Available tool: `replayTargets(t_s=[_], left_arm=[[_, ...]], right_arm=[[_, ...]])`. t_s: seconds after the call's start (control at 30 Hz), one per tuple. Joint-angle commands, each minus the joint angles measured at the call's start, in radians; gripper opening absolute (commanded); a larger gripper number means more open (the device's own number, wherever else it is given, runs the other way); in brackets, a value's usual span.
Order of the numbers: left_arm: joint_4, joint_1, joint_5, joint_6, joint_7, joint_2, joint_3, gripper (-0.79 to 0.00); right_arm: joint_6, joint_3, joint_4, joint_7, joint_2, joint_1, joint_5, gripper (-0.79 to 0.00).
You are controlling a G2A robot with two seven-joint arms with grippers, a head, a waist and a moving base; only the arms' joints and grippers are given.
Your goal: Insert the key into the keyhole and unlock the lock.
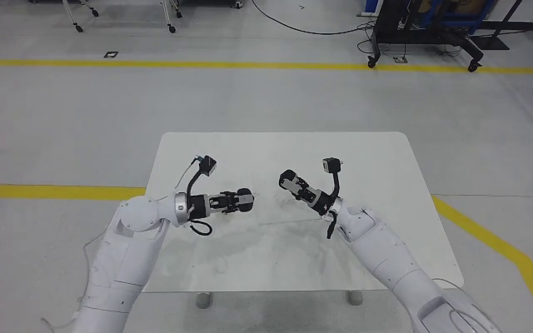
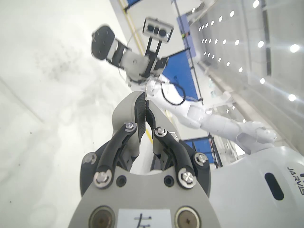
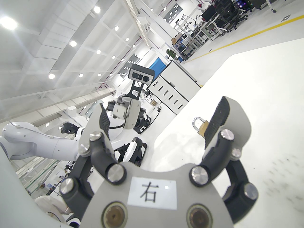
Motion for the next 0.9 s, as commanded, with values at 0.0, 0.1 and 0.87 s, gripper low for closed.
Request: replayTargets(t_s=[0.0,0.1,0.87], left_arm=[[-0.007,-0.015,0.021,-0.008,-0.033,0.003,0.016,-0.785],[-0.012,-0.016,0.022,-0.017,-0.034,0.004,0.02,-0.785],[0.032,-0.035,0.051,-0.029,-0.077,0.013,0.048,-0.785]], right_arm=[[0.0,0.0,0.0,0.0,0.0,0.0,0.0,0.0],[0.0,0.0,0.0,0.0,0.0,0.0,0.0,0.0],[0.112,-0.021,-0.014,0.2,0.012,-0.004,-0.024,0.0]])
